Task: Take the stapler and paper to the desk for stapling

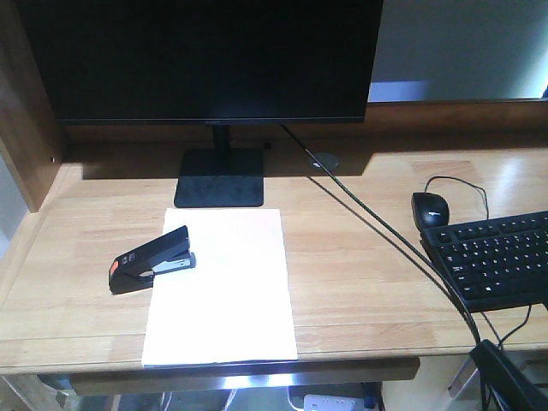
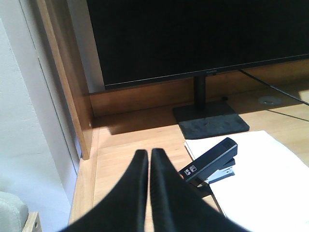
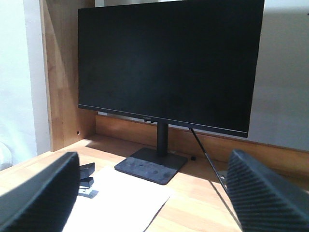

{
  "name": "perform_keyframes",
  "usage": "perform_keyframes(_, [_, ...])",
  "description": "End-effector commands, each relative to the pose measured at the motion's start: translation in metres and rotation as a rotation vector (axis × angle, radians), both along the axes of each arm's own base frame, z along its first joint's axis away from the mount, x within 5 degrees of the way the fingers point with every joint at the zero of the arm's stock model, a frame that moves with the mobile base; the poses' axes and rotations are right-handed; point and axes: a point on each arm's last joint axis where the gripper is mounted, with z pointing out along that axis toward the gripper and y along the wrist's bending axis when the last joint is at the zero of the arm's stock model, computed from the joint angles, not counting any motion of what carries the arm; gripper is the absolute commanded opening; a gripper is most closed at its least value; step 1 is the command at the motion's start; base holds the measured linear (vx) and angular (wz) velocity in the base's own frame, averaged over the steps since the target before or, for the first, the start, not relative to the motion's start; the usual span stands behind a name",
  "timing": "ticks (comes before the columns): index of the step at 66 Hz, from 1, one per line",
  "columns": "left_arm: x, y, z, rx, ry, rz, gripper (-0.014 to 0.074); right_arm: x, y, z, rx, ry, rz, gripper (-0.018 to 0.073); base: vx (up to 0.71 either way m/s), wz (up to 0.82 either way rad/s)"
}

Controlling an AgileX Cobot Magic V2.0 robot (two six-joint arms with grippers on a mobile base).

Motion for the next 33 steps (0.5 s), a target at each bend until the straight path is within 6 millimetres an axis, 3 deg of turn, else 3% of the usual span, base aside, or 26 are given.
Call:
perform_keyframes(1, [-0.004, 0.0002, 0.0091, -0.016, -0.082, 0.001, -0.0006, -0.0022, 0.0024, 0.0118, 0.018, -0.046, 0.033, 0.0581, 0.0, 0.0])
perform_keyframes(33, [-0.005, 0.0002, 0.0087, -0.016, -0.082, 0.0, -0.0006, -0.0023, 0.0024, 0.0119, 0.019, -0.047, 0.034, 0.0581, 0.0, 0.0])
